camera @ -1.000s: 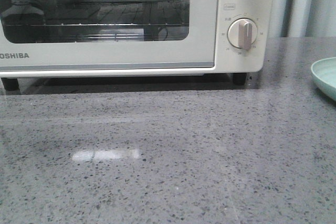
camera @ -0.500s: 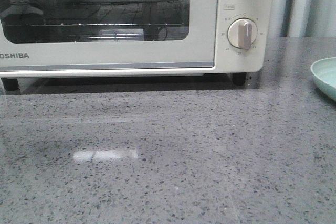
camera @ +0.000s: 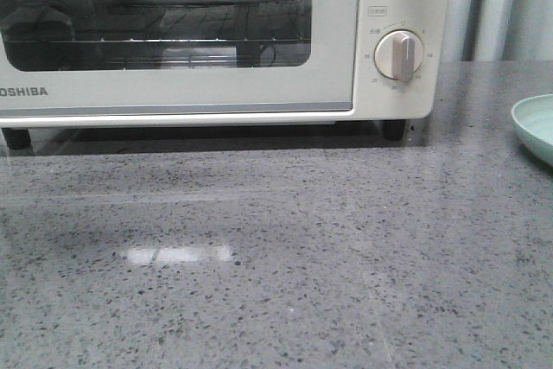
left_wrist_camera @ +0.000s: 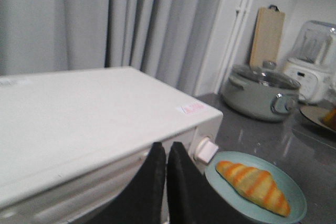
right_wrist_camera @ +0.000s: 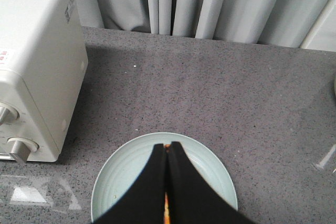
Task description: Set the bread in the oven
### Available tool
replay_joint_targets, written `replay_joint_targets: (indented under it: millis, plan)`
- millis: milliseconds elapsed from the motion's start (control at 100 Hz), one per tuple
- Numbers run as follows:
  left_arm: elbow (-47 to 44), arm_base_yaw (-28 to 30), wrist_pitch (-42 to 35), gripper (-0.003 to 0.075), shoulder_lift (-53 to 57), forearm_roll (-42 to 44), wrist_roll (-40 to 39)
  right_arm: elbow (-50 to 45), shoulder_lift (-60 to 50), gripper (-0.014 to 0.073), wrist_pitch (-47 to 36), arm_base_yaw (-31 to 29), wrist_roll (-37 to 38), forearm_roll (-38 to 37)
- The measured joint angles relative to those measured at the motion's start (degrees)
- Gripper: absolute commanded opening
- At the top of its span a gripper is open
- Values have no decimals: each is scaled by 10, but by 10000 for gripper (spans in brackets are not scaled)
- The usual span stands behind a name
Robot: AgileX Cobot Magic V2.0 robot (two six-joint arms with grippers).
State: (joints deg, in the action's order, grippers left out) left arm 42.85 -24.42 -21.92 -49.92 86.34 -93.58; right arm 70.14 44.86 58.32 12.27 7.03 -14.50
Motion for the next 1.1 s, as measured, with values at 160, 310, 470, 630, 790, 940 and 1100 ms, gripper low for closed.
replay_joint_targets:
  millis: [160,310,470,630,790,940,1100]
  plan:
    - [22,0,-6,-22,-44,27,-41,0,0,-69,3,0,-3,0]
    - [43,0,25,-22,-64,30,-46,1,0,-69,3,0,-3,0]
    - [47,0,35,-22,-95,30,-46,1,0,-69,4,0,-3,0]
    - [47,0,38,-22,-129,30,-47,1,0,-69,4,0,-3,0]
    - [47,0,53,-22,-144,30,-47,1,0,-69,4,0,-4,0]
    - [46,0,49,-22,-146,30,-47,1,0,-69,4,0,-4,0]
    - [17,0,21,-22,-139,30,-55,1,0,-69,4,0,-4,0]
